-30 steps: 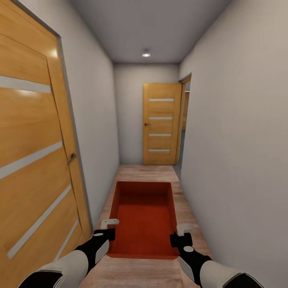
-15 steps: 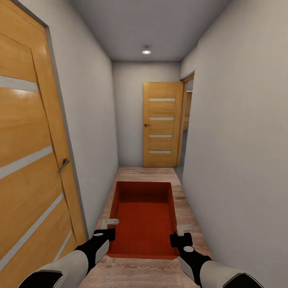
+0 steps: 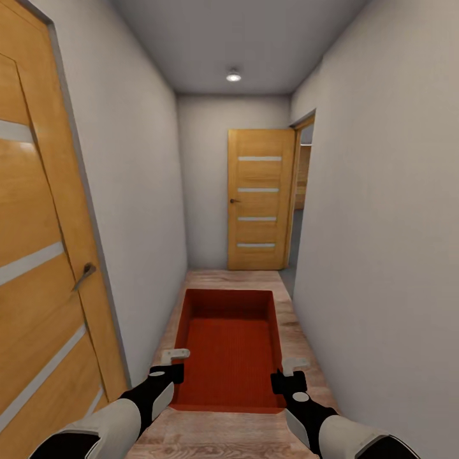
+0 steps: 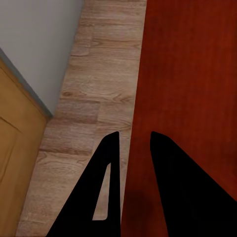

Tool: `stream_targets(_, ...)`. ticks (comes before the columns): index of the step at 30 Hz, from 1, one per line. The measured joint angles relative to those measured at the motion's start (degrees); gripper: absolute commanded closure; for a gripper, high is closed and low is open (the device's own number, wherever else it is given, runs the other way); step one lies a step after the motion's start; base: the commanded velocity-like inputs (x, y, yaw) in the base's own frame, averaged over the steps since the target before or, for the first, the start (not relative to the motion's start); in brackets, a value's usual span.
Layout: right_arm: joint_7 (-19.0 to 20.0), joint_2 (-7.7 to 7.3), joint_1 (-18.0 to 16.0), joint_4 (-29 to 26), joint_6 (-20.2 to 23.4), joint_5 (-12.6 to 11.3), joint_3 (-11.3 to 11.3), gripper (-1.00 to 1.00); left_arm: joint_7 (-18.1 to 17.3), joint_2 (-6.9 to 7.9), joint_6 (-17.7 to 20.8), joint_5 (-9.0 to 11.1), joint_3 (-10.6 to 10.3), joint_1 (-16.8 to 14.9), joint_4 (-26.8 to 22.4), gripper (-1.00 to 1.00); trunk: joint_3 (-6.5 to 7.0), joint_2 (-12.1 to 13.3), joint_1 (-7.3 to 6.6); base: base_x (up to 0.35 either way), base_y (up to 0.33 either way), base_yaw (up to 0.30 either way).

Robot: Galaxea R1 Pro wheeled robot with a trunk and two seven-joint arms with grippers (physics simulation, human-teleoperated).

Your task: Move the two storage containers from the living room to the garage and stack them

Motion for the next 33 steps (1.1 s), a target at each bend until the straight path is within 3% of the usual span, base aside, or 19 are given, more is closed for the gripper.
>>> stream_targets(33,0.00,0.00,0.00,-0.01,0.08,0.06,-0.04,1.00,0.00,0.00,0.05,0.00,0.01,0.00,0.00,1.00,0.00,0.00,0.00,0.322,0.000,0.000)
